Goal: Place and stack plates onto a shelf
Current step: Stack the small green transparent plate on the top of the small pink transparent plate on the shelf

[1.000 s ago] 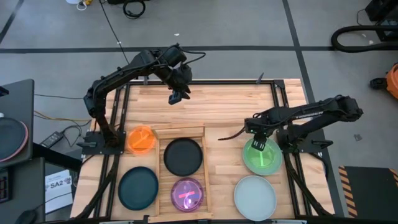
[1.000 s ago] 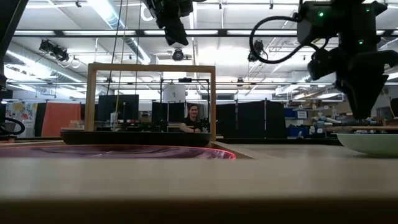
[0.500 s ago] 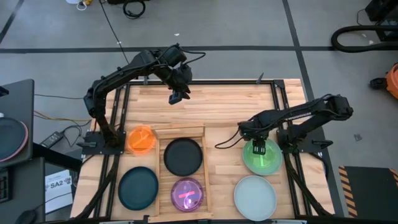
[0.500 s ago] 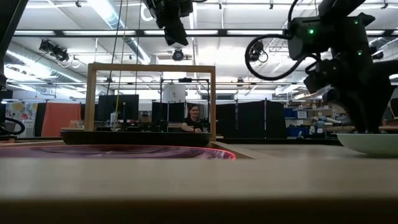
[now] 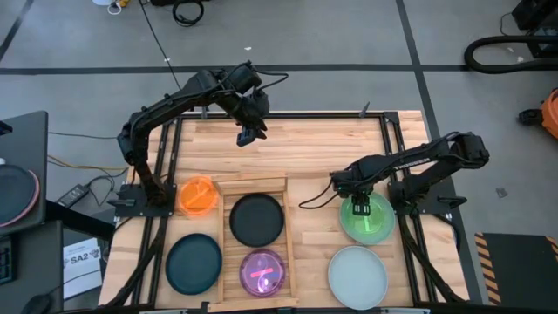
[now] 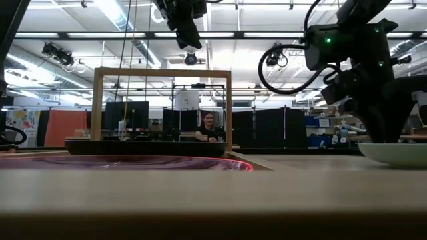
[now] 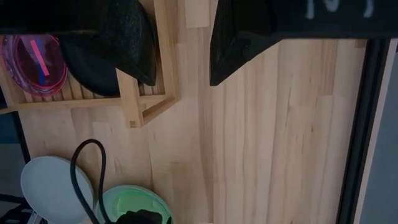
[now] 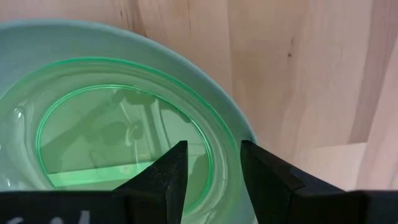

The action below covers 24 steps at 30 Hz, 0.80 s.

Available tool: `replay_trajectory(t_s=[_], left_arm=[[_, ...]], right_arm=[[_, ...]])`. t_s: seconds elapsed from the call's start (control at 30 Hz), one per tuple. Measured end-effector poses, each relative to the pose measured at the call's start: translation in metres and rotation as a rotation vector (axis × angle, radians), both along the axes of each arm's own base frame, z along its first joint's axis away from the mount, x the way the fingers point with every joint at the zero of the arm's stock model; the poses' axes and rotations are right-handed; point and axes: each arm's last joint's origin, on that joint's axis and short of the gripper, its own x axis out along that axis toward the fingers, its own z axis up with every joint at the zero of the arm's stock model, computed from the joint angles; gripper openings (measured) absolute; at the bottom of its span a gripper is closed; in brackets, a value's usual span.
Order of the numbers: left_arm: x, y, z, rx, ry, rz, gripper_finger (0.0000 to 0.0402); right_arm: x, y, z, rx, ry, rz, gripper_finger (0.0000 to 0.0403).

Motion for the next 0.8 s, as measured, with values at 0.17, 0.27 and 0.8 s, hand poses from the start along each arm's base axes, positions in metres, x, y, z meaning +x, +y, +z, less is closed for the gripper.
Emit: replay_trajectory(t_s=[0.17,0.27,0.8], left_arm=[[0.0,0.0001,0.0,0.0,0.0,0.0,0.0155],[0.0,0.0001,0.0,0.0,0.0,0.0,0.0155],[-0.0001,0.0001,0.0,0.0,0.0,0.001,0.0155]], right_arm=[[0.0,-0.0035,0.0,0.0,-0.001,-0.017,0.0153],[0.0,-0.0046,0.0,0.0,-0.001,-0.023,0.0154],[-0.0011,-0.0049,-0.0019,0.0,0.001,-0.025,0.0154]])
